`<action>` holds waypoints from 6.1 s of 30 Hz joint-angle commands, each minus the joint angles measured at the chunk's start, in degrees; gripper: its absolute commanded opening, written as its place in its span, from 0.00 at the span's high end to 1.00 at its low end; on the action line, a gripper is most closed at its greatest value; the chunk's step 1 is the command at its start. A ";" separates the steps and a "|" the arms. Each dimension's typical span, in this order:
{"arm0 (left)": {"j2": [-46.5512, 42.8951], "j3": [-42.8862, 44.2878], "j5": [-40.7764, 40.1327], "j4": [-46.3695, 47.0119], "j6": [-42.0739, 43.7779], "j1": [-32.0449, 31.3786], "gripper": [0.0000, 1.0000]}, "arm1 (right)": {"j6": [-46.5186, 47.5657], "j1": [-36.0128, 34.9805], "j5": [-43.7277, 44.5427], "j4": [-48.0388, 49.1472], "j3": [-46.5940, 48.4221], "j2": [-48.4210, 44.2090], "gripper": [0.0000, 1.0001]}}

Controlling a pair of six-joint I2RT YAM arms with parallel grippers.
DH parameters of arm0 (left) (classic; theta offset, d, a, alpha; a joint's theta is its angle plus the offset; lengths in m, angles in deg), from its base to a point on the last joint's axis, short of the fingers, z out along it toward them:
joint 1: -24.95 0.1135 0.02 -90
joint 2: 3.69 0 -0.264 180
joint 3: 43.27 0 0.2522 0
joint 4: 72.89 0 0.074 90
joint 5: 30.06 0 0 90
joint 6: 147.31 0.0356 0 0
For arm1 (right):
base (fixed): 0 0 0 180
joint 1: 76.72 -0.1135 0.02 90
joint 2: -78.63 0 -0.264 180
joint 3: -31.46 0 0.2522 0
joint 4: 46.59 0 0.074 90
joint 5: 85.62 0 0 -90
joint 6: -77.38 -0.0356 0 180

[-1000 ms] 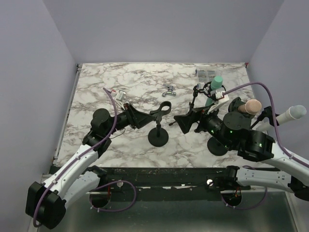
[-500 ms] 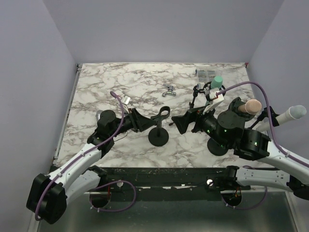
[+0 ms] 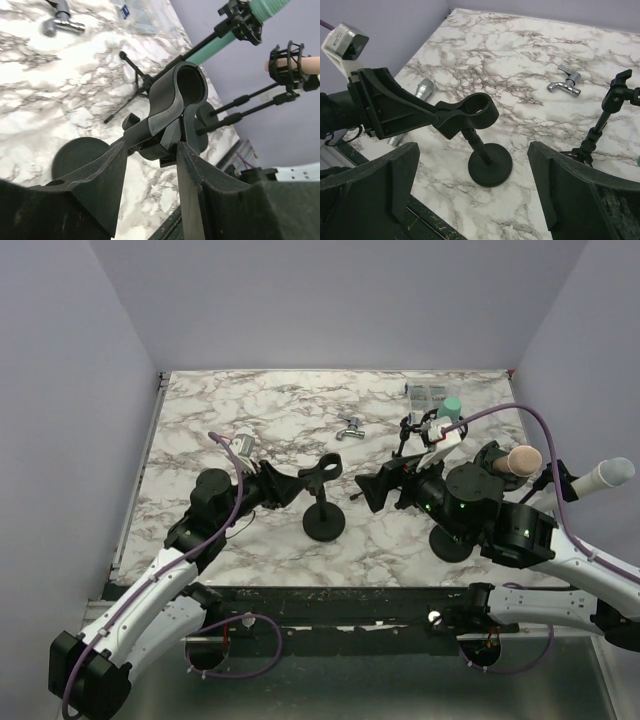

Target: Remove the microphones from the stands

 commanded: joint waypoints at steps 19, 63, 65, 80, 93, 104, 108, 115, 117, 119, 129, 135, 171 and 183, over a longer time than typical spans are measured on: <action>-6.03 2.02 -10.63 -12.72 6.58 0.53 1.00 | 5.48 0.03 6.80 -6.16 7.05 4.93 0.00; 1.75 34.89 -6.94 -28.87 34.42 0.61 0.01 | 11.93 4.67 36.55 -19.77 26.46 18.21 0.00; 1.24 32.68 -7.45 -28.44 35.64 0.67 0.01 | 12.28 10.61 30.70 -20.31 28.42 19.83 0.00; -5.53 23.64 -4.75 -22.22 36.84 0.63 0.01 | 8.62 32.67 12.84 -30.50 42.39 34.39 0.00; -4.78 22.95 -3.73 -21.17 35.40 0.65 0.01 | 6.25 37.07 9.83 -30.62 35.66 31.87 0.16; -3.64 23.13 -3.74 -21.68 35.50 0.62 0.01 | 6.16 39.04 6.28 -29.24 33.03 30.60 0.28; -3.40 23.22 -3.78 -21.76 35.51 0.68 0.01 | 6.56 39.04 6.36 -29.13 32.94 30.35 0.36; -2.40 23.13 -3.78 -21.62 35.51 0.63 0.01 | 7.28 39.04 3.50 -27.09 32.07 28.99 0.50; -1.88 23.22 -3.78 -21.81 35.51 0.61 0.01 | 7.67 39.04 3.39 -26.38 32.26 28.61 0.54; -1.61 23.31 -3.79 -21.90 35.51 0.62 0.01 | 8.26 39.04 3.30 -26.10 33.08 28.32 0.57; -0.06 23.25 -3.72 -21.95 35.16 0.61 0.02 | 10.05 39.04 3.43 -28.27 42.56 28.10 0.63; 0.30 23.40 -3.59 -22.11 34.90 0.62 0.02 | 10.02 39.04 2.10 -27.01 44.29 24.29 0.67; -2.62 20.77 -2.01 -18.23 34.90 0.64 0.02 | -0.74 39.04 -25.27 -5.93 33.17 6.76 0.99; -14.29 10.42 15.37 8.83 31.50 -1.78 0.02 | -1.83 39.04 -49.40 1.97 22.52 6.04 0.99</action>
